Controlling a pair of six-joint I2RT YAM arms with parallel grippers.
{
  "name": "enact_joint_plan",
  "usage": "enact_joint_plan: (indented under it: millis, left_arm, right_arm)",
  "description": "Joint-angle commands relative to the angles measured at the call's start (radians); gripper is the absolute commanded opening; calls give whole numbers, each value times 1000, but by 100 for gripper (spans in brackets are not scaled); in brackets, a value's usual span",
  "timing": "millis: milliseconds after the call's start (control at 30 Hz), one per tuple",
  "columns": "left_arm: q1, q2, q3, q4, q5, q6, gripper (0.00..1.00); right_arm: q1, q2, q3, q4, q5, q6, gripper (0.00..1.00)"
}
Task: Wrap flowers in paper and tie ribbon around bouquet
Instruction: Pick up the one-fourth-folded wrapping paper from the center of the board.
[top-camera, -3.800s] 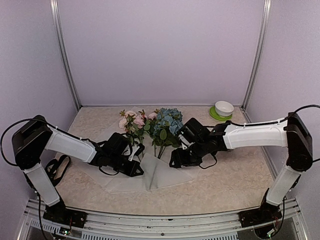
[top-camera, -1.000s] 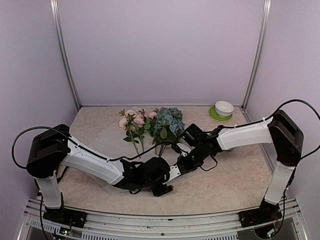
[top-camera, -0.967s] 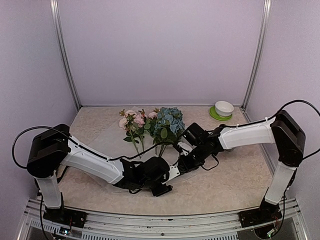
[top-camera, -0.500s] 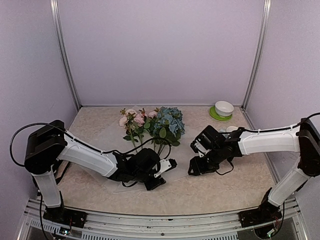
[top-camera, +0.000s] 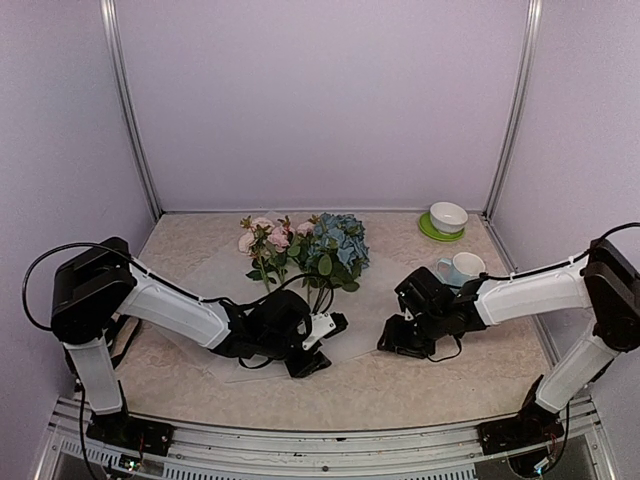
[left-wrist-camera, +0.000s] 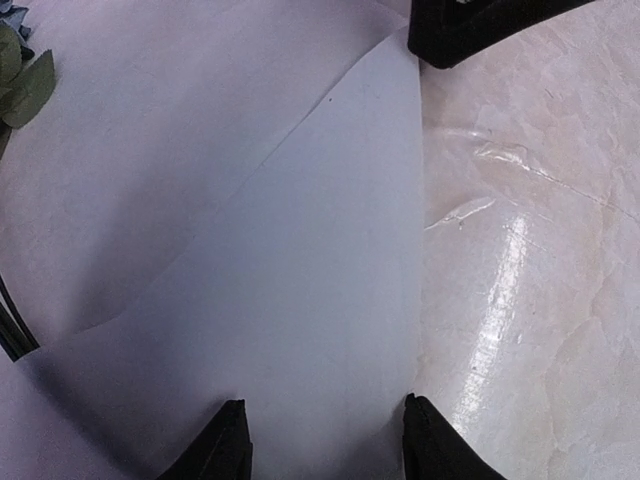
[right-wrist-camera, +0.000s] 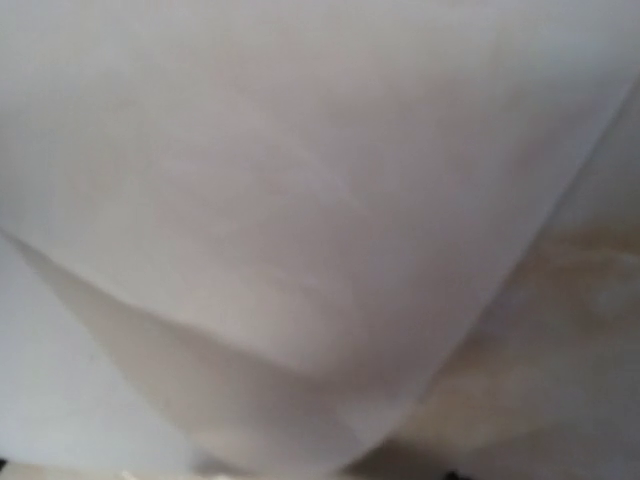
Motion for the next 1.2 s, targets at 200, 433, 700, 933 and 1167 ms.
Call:
enact_joint_plan:
  millis: [200, 433, 700, 933, 1167]
  left_arm:
    - [15, 32, -9, -75, 84, -1, 50]
    - [27, 32, -14, -78, 100, 12, 50]
    - [33, 31, -15, -70, 103, 7, 51]
    - [39, 22, -18, -64, 92, -3, 54]
    - [121, -18, -48, 14, 210, -91, 55]
  right_arm:
    - [-3, 76, 13, 31, 33, 82, 48]
    - [-3, 115, 30, 52, 41, 97, 39]
    - [-4, 96, 17, 57, 64, 102, 6]
    - [-2, 65, 35, 42, 66, 59, 0]
    - [38, 8, 108, -89, 189, 16, 0]
